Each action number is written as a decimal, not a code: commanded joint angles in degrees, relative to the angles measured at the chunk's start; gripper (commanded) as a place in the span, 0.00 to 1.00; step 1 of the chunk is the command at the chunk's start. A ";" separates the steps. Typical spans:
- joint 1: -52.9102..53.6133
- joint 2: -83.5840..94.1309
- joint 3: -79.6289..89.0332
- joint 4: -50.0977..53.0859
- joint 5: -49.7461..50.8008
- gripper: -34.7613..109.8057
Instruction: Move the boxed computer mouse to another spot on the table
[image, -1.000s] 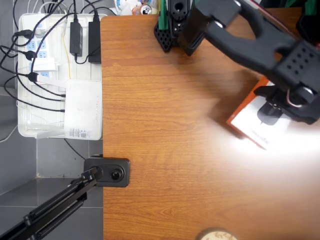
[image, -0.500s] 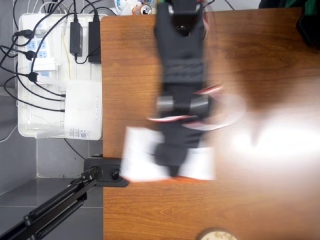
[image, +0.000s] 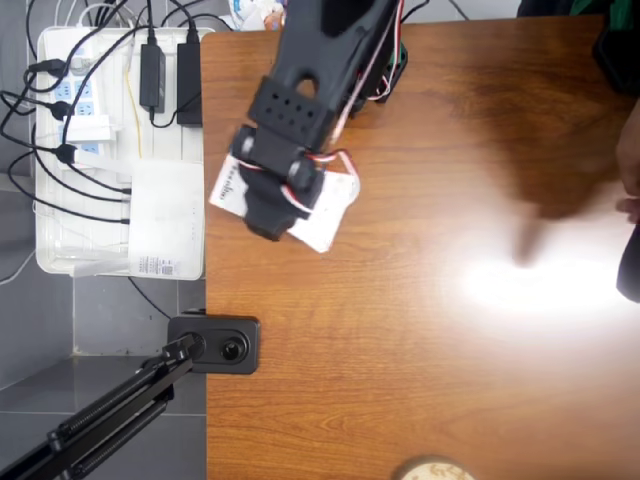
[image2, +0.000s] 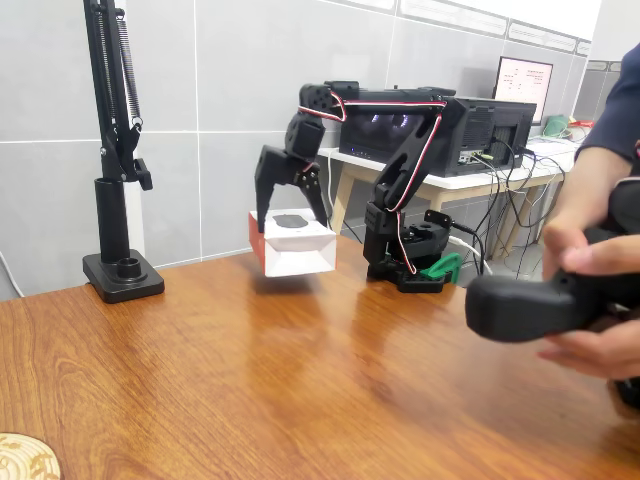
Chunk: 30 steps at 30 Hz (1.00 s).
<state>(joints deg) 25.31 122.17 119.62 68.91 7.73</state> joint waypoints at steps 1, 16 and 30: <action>-0.35 -1.32 0.26 -2.46 -0.97 0.24; -1.14 -9.93 -4.39 -7.21 -0.53 0.24; -2.72 -5.36 1.05 -23.73 -1.32 0.97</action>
<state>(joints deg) 23.03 114.79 121.11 45.00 7.73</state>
